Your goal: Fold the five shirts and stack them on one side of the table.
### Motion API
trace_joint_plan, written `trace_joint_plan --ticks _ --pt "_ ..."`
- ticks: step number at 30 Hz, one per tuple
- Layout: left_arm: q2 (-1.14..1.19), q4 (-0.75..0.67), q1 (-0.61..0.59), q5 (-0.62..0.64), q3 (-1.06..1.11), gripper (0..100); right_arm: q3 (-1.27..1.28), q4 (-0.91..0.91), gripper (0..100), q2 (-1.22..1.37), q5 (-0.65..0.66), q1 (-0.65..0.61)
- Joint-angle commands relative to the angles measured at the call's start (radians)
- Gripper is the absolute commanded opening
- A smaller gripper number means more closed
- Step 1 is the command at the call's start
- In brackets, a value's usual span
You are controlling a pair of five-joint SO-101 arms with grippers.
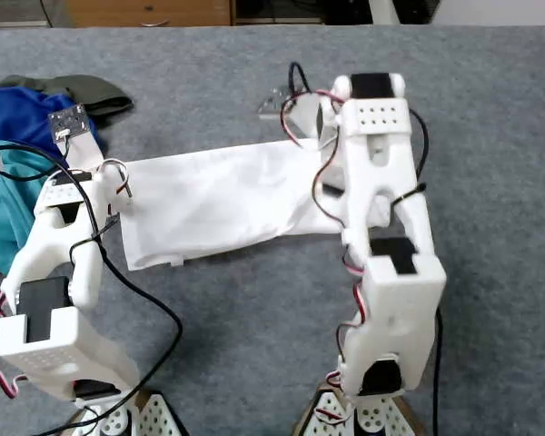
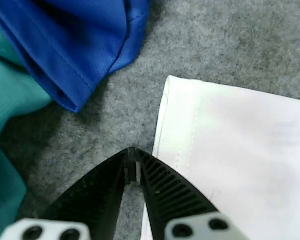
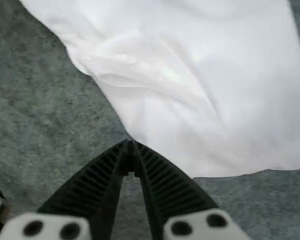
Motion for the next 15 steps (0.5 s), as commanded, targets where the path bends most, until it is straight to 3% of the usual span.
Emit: trace_joint_plan --ticks 1,9,15 --pt "-0.01 0.005 0.015 -0.005 -0.048 2 0.189 -0.135 0.2 -0.124 -0.044 -0.051" --pt "-0.01 0.003 0.015 -0.005 -0.048 2 0.217 -0.315 0.2 -0.005 -0.103 -0.104" --pt "-0.01 0.003 0.015 -0.005 -0.048 2 0.068 -0.299 0.2 0.073 -0.1 -0.128"
